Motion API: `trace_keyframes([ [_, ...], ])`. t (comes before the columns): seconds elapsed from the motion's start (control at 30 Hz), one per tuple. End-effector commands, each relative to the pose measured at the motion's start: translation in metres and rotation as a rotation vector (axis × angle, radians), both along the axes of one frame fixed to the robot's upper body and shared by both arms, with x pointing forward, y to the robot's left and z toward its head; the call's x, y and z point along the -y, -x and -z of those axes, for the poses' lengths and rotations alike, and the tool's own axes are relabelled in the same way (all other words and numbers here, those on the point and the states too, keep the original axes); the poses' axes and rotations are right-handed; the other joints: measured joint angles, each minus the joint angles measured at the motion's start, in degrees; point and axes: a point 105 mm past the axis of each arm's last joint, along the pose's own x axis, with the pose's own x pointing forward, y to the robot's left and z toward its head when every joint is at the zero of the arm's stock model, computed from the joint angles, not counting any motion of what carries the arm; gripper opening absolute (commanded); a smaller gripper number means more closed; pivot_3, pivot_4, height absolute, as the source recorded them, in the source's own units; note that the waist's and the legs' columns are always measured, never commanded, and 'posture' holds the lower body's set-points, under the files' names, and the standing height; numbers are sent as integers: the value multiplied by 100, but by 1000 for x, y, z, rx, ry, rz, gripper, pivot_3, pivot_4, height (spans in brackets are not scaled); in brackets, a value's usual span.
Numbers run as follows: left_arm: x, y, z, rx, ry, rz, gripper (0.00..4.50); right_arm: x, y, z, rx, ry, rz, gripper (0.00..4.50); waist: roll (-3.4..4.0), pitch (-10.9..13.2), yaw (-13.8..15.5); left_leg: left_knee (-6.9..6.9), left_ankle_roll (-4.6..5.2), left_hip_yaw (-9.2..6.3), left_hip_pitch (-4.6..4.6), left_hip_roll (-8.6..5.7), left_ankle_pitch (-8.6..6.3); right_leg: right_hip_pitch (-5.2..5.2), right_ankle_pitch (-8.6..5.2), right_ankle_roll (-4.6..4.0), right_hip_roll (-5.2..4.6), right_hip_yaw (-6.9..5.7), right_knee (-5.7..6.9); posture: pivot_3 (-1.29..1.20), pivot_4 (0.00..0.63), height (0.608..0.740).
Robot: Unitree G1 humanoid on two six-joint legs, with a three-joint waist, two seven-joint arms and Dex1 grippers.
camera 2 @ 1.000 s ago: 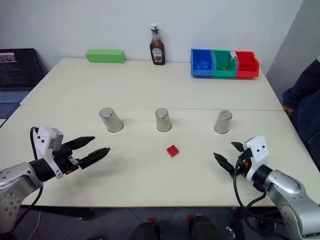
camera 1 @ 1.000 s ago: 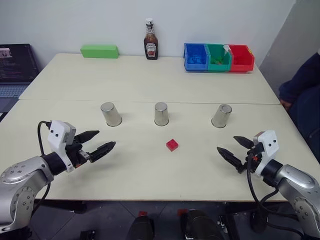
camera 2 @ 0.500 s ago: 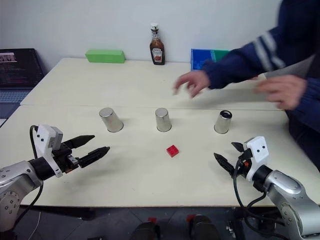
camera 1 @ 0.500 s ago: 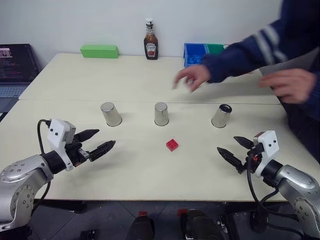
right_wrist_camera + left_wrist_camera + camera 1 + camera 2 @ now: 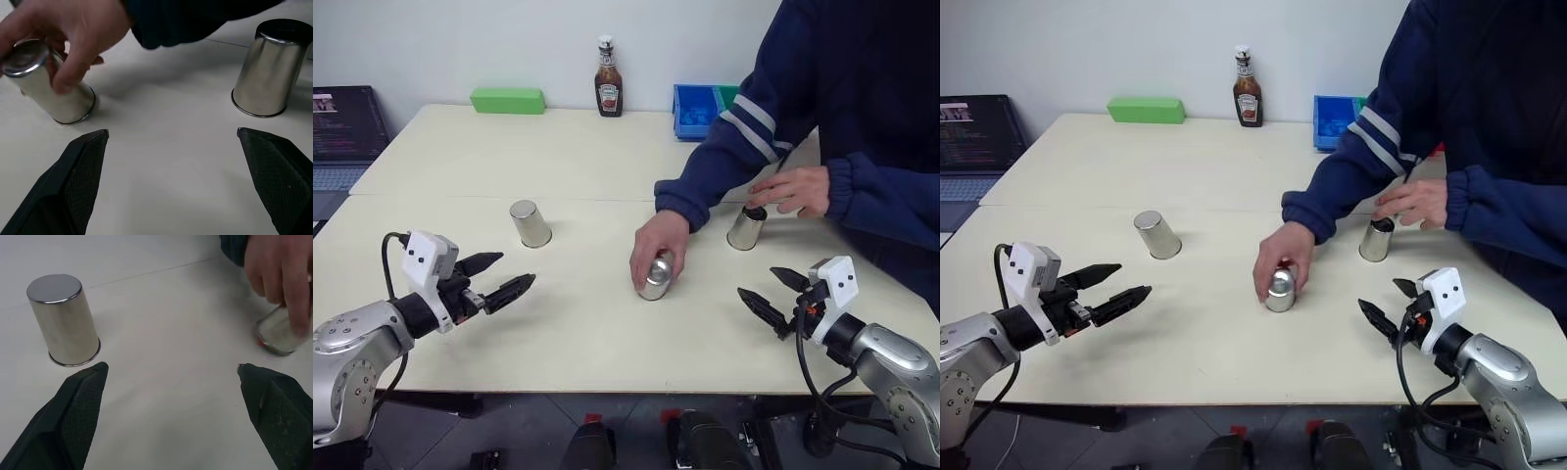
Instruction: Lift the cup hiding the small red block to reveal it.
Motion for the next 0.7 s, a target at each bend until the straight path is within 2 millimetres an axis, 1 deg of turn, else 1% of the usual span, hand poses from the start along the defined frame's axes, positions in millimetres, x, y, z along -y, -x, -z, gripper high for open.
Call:
trace_keyframes([
  [0.03,3,-2,-10,41,-30,29,4500,-1,-1,-9,49,2,-1,4473,0,0,0,0,0,0,0,0,0,0,0,0,0,0,0,0,150,740],
  [0.7,4,-6,-12,54,-39,33,4500,-3,-4,-9,63,-2,10,4473,0,0,-1,1,0,0,0,0,0,0,0,0,0,0,2,0,150,740],
])
